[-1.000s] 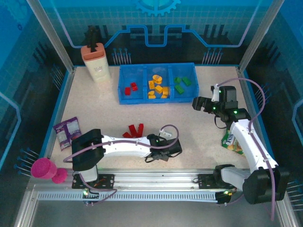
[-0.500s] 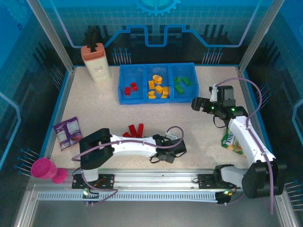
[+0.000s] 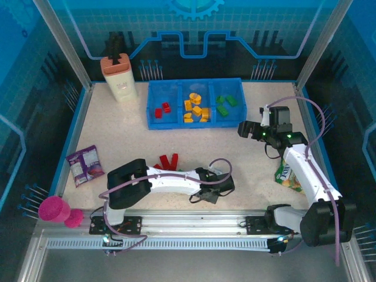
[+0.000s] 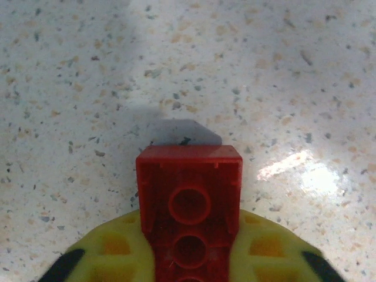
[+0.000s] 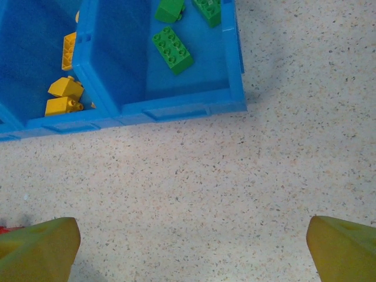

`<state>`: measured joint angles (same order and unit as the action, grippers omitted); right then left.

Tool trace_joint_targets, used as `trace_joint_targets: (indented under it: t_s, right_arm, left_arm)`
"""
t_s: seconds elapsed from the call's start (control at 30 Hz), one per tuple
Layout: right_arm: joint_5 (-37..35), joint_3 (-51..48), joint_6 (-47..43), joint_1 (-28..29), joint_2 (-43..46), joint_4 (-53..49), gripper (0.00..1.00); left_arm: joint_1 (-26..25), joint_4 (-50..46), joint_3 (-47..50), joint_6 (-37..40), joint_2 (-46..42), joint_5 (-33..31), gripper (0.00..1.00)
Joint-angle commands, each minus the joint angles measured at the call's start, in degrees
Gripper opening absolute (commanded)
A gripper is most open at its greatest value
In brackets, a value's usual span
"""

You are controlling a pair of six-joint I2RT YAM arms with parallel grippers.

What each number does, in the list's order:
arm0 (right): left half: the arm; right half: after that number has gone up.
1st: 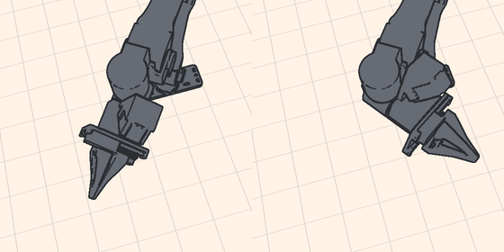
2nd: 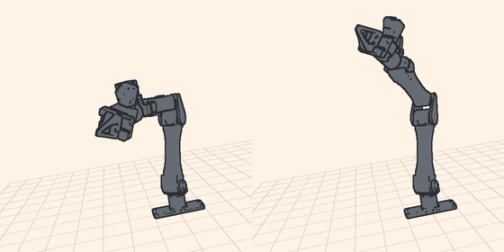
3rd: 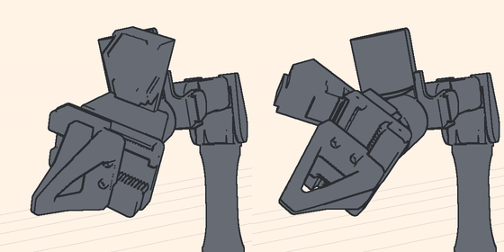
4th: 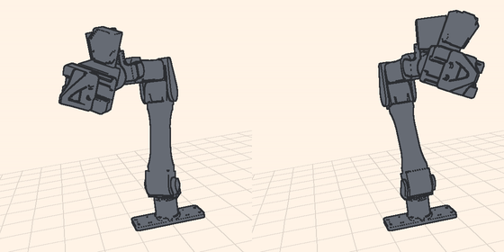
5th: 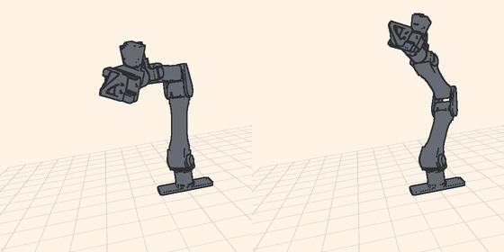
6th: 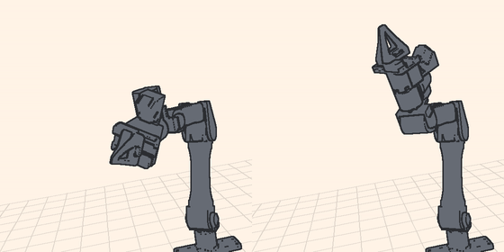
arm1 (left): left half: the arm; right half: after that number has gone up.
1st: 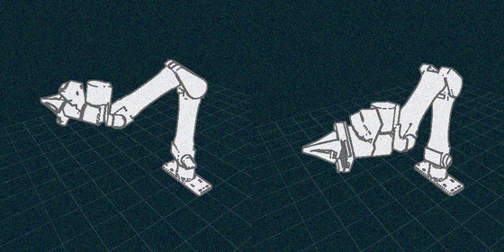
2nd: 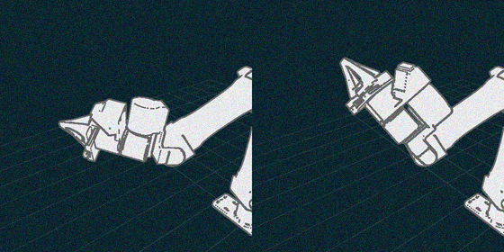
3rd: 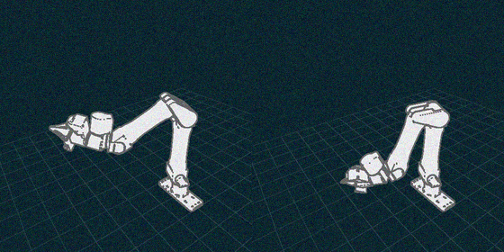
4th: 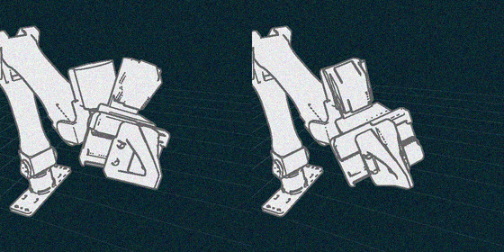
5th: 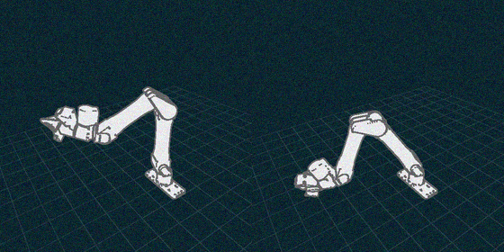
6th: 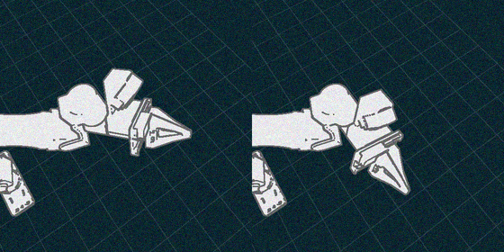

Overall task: Sort the legos into containers by color
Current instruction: Pick up the lego from the middle-left of the table, then place the lego in the container.

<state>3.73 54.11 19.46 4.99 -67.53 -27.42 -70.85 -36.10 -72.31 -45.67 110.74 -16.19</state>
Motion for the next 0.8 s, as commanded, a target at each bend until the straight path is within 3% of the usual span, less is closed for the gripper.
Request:
trace_joint_targets:
  t_s: [0.0, 0.13, 0.3, 0.4, 0.57, 0.77]
  right_arm:
    - [-1.13, 0.82, -1.01, 0.98, -0.03, 0.17, 1.0]
    - [-0.28, 0.73, -1.95, 1.0, -0.5, 0.3, 1.0]
    - [0.86, 0.76, -2.9, 1.84, -0.95, 0.0, 1.0]
    - [2.04, -0.02, -3.67, 2.17, -0.68, 0.77, 1.0]
    - [5.24, -0.19, -5.49, 4.9, -1.14, 2.28, 1.0]
    - [-1.46, 0.7, -8.75, 14.42, -3.71, 2.34, 1.0]
  left_arm:
    - [1.16, -2.17, 0.49, -0.57, 1.19, -1.32, 0.08]
    - [6.28, -2.09, 1.78, 2.26, -5.71, -3.73, 0.07]
    - [18.95, -4.33, -2.97, 14.1, -18.14, -9.39, 0.07]
    - [26.79, -0.27, -6.21, 22.87, -21.0, -11.73, 0.11]
    - [38.95, 6.51, -15.44, 29.78, -15.56, -10.79, 0.11]
    - [49.33, 4.5, -32.91, 29.76, -1.09, -5.67, 0.12]
